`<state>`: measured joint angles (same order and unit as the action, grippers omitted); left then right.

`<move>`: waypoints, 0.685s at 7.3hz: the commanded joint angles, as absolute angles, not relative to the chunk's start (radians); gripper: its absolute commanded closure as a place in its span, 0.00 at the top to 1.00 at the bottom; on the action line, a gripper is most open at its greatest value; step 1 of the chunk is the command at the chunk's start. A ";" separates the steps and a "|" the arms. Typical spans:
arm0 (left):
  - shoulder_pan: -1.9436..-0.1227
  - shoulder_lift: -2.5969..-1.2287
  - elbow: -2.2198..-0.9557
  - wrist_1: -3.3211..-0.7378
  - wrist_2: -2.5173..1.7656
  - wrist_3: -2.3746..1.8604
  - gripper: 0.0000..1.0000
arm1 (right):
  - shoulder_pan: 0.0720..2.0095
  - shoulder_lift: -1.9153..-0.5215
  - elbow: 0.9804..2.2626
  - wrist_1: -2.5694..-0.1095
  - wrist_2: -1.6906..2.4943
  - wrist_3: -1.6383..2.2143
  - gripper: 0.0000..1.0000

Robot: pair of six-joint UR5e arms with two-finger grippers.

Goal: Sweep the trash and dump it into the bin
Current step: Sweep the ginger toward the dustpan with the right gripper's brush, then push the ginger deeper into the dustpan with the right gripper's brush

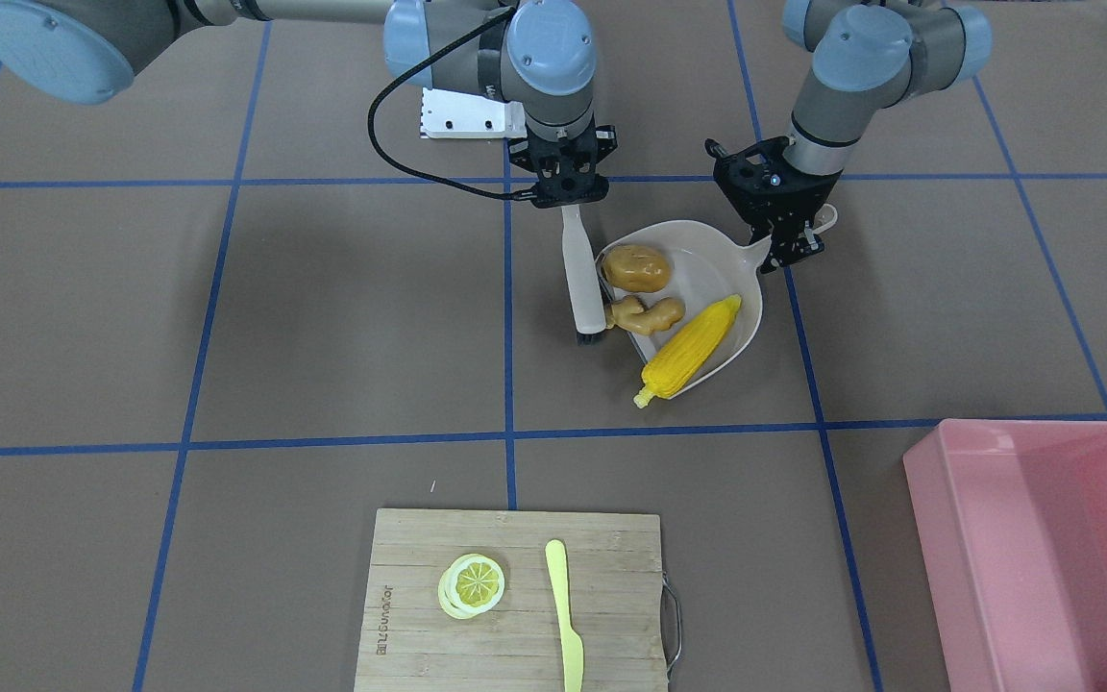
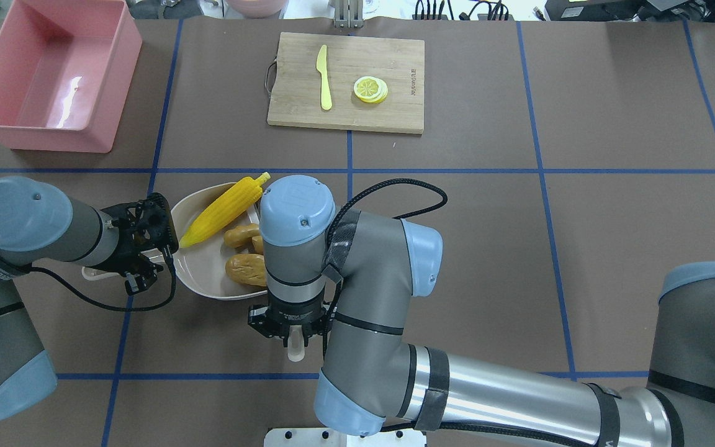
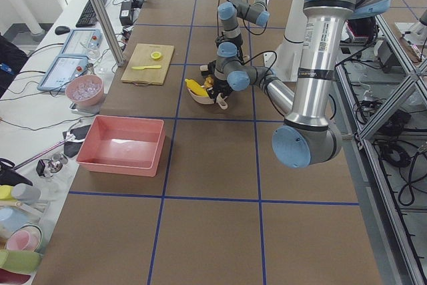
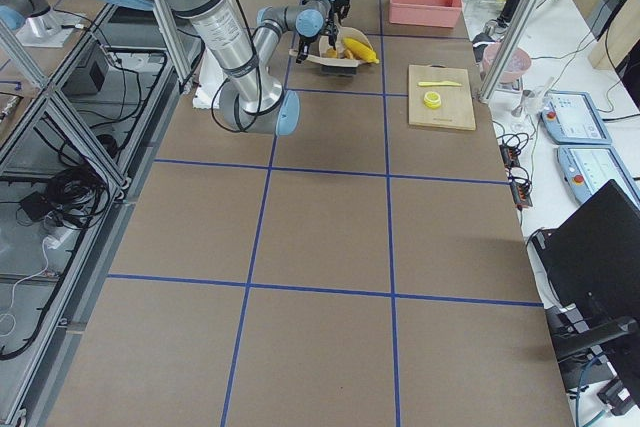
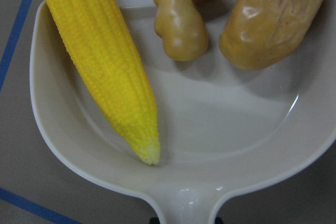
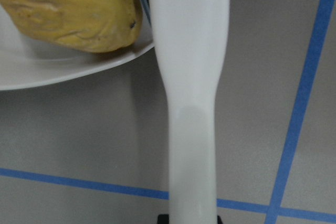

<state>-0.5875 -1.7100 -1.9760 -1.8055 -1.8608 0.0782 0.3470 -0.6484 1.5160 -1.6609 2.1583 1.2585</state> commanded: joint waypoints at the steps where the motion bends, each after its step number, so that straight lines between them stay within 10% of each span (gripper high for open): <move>1: -0.588 -1.709 -1.979 -1.805 -1.861 0.078 0.00 | 0.333 -0.637 1.491 -1.620 2.149 1.269 0.00; 5: -0.588 -1.704 -1.983 -1.805 -1.861 0.078 0.00 | 0.411 -0.583 1.448 -1.640 2.212 1.206 0.00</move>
